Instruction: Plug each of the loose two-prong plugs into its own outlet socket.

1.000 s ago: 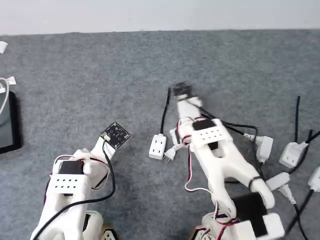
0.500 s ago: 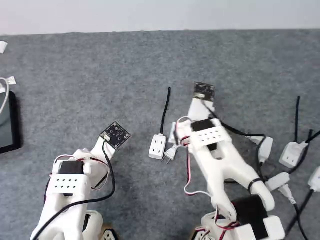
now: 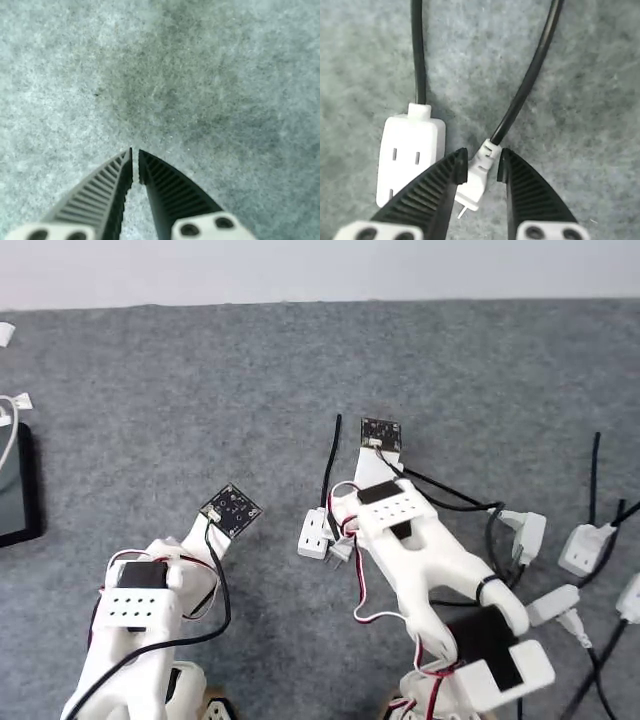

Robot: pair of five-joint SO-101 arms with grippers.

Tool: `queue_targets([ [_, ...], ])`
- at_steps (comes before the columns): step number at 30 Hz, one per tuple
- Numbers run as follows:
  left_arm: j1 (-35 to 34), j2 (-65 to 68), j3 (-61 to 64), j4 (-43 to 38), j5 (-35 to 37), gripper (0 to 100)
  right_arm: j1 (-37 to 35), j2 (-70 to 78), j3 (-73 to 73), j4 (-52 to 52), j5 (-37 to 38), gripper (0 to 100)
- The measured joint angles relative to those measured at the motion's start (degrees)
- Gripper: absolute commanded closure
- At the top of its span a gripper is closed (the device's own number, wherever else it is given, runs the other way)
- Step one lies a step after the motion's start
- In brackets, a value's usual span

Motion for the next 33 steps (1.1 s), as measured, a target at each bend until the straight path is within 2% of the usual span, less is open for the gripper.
queue_targets([
  [7, 0.0, 0.0, 0.0, 0.0, 0.0, 99, 0.1, 1.0, -0.9, 0.1, 0.0, 87.9],
  [11, 0.0, 0.0, 0.0, 0.0, 0.0, 99, 0.0, 1.0, -0.9, 0.1, 0.0, 98.8],
  [18, 0.0, 0.0, 0.0, 0.0, 0.0, 99, 0.2, 1.0, -1.3, 0.1, 2.9, 99.1],
  [30, 0.0, 0.0, 0.0, 0.0, 0.0, 99, 0.4, 1.0, -3.6, 11.7, 28.5, 99.0],
  [33, 0.0, 0.0, 0.0, 0.0, 0.0, 99, 2.5, 1.0, -3.6, 12.7, 34.5, 96.9],
])
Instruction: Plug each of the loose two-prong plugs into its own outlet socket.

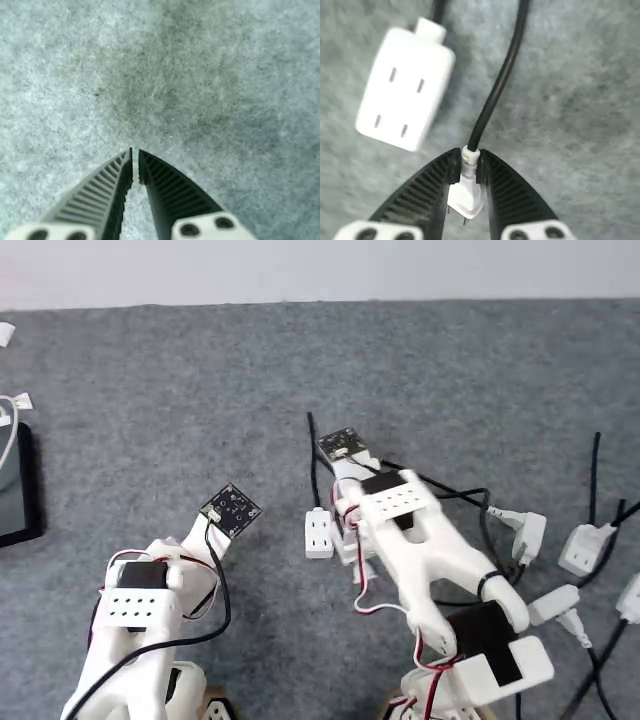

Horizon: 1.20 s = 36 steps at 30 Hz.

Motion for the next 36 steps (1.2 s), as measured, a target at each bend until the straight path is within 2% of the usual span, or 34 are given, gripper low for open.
queue_targets([
  [4, 0.0, 0.0, 0.0, 0.0, 0.0, 99, 4.7, 0.0, -0.1, 0.3, 2.9, 86.8],
  [12, 0.0, 0.0, 0.0, 0.0, 0.0, 99, 6.0, 0.0, -1.8, 0.4, 3.3, 86.8],
  [17, 0.0, 0.0, 0.0, 0.0, 0.0, 99, 6.0, 0.0, -1.8, 0.4, 3.3, 95.2],
  [24, 0.0, 0.0, 0.0, 0.0, 0.0, 99, 6.0, 0.0, -1.1, 0.4, 3.3, 86.5],
  [30, 0.0, 0.0, 0.0, 0.0, 0.0, 99, 6.0, -0.3, 0.5, 0.4, 3.3, 91.2],
  [36, 0.0, 0.0, 0.0, 0.0, 0.0, 99, 6.0, -6.7, 6.9, -1.9, 3.3, 88.3],
])
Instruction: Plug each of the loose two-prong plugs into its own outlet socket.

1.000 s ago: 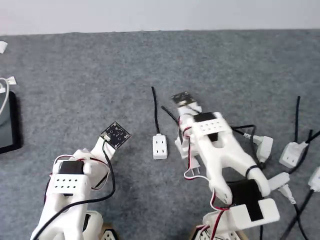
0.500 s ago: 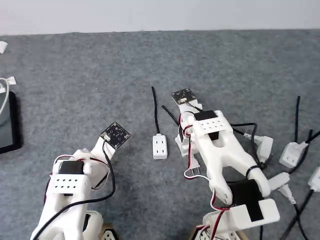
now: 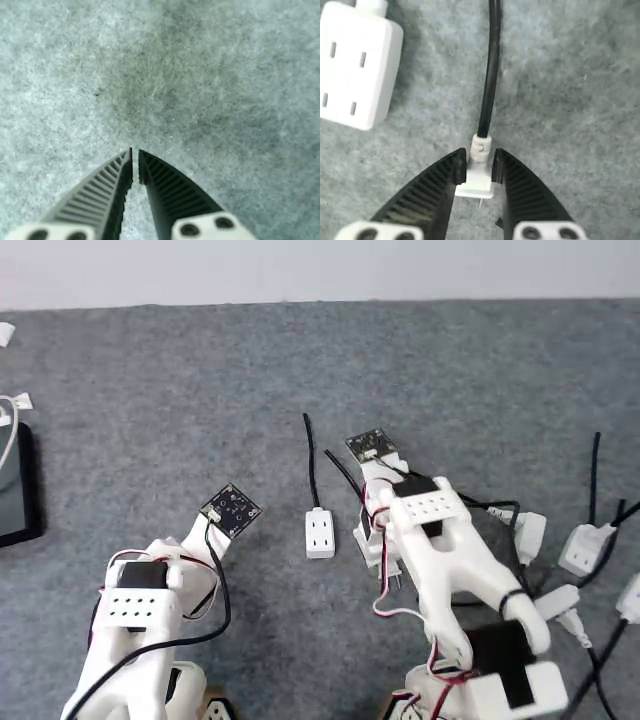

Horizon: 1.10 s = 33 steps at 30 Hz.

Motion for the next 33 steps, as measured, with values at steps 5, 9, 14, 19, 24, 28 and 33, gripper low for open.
queue_targets([
  [5, 0.0, 0.0, 0.0, 0.0, 0.0, 99, -0.4, -1.1, 1.9, -1.5, -2.6, 88.3],
  [9, 0.0, 0.0, 0.0, 0.0, 0.0, 99, -1.2, -1.1, 3.0, -4.6, -4.7, 88.3],
  [14, 0.0, 0.0, 0.0, 0.0, 0.0, 99, -1.2, -1.1, 3.0, -6.2, -5.8, 88.4],
  [19, 0.0, 0.0, 0.0, 0.0, 0.0, 99, -0.9, -1.1, 3.0, -6.7, -7.6, 88.4],
  [24, 0.0, 0.0, 0.0, 0.0, 0.0, 99, -0.2, -1.1, 3.0, -6.7, -8.2, 88.4],
  [28, 0.0, 0.0, 0.0, 0.0, 0.0, 99, -0.2, -1.1, 3.0, -6.7, -8.2, 95.3],
  [33, 0.0, 0.0, 0.0, 0.0, 0.0, 99, -0.2, -1.1, 3.0, -6.7, -8.2, 99.1],
])
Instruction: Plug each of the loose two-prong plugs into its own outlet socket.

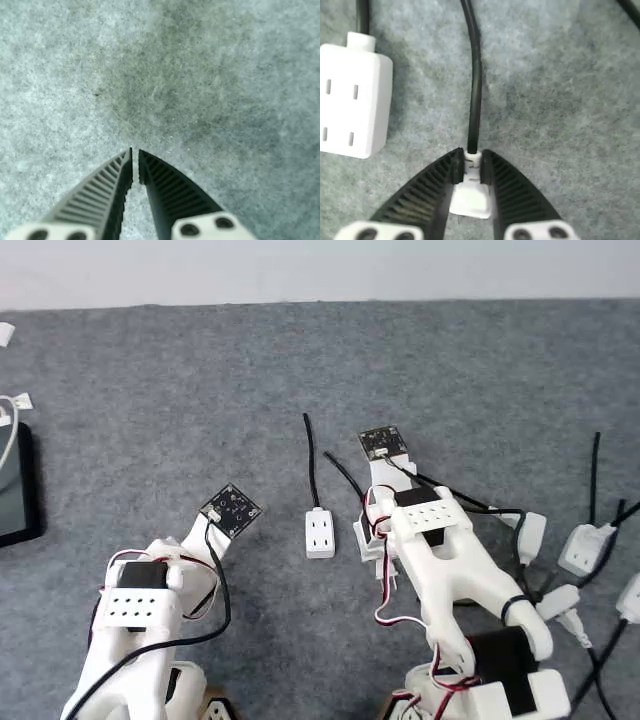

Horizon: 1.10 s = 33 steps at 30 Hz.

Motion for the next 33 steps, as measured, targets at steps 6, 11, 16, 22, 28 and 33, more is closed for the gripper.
queue_targets([
  [6, 0.0, 0.0, 0.0, 0.0, 0.0, 99, 1.2, -0.4, 0.0, 0.0, 0.0, 99.1],
  [11, 0.0, 0.0, 0.0, -1.2, 0.5, 99, 2.8, -3.5, -2.2, 4.4, 0.0, 99.1],
  [16, 0.0, 0.5, 0.0, -1.9, 1.8, 99, -2.3, -13.6, -6.5, 11.7, 0.0, 99.1],
  [22, 0.1, 13.8, -7.0, -2.0, 3.6, 99, -13.2, -28.7, -9.8, 16.1, 0.7, 99.1],
  [28, -1.4, 29.1, -17.6, 0.4, 4.0, 99, -21.3, -32.6, -10.3, 16.5, 0.7, 99.1],
  [33, -1.4, 30.9, -19.3, 1.1, 4.0, 99, -29.5, -32.6, -9.5, 14.5, 0.7, 99.1],
])
